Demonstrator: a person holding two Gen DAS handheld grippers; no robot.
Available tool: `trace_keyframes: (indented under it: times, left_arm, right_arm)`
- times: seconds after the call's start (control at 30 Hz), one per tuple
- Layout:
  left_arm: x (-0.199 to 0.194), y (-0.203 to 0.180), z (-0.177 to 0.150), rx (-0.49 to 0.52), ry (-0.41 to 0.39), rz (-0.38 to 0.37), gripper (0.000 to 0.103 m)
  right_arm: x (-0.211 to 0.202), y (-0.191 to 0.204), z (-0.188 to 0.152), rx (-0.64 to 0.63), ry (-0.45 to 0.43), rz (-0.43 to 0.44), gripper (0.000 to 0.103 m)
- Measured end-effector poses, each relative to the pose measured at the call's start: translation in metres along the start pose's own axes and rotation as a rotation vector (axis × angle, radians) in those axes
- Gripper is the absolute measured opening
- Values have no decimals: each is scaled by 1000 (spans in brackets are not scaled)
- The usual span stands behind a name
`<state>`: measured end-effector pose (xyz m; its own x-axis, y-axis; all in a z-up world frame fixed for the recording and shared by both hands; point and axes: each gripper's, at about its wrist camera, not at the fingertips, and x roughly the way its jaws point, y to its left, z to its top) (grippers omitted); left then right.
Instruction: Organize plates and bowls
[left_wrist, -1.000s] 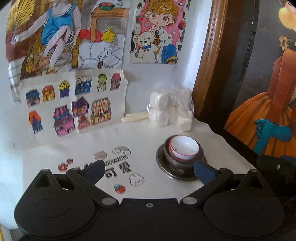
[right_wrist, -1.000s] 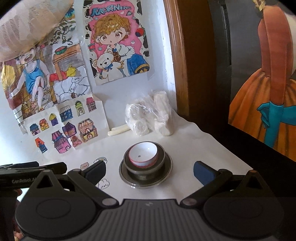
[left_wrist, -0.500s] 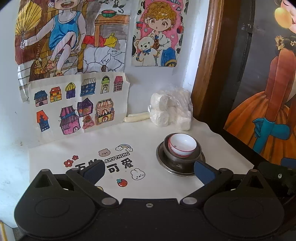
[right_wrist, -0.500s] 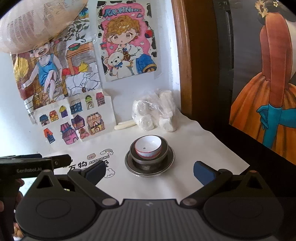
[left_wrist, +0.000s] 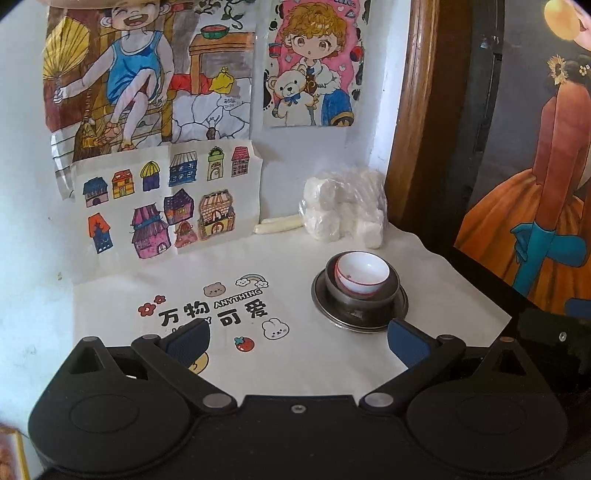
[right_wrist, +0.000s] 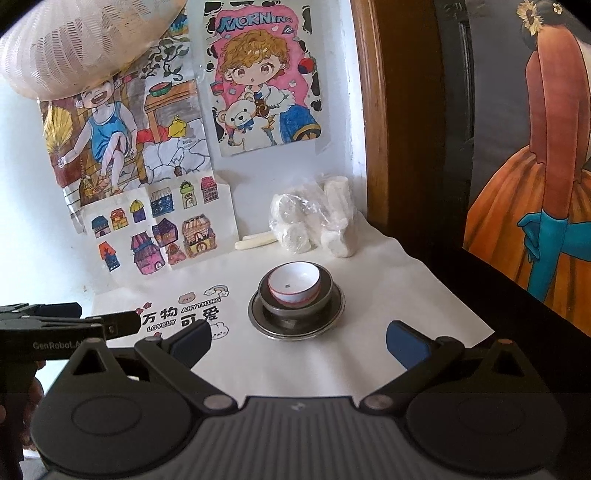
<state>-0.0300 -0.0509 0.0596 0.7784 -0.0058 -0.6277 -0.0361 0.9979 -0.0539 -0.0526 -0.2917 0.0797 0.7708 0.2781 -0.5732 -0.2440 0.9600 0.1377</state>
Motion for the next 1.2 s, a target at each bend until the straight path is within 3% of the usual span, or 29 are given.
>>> trace_keyframes:
  times: [0.33,1.2]
  left_arm:
    - [-8,-7,-9,-14,13,24,102]
    - [-17,-6,-12,-14,10,29,102]
  right_arm:
    - [-4,-5,-7,-5,36,16,103]
    - [-8,-1,-7,-16,32,25,103]
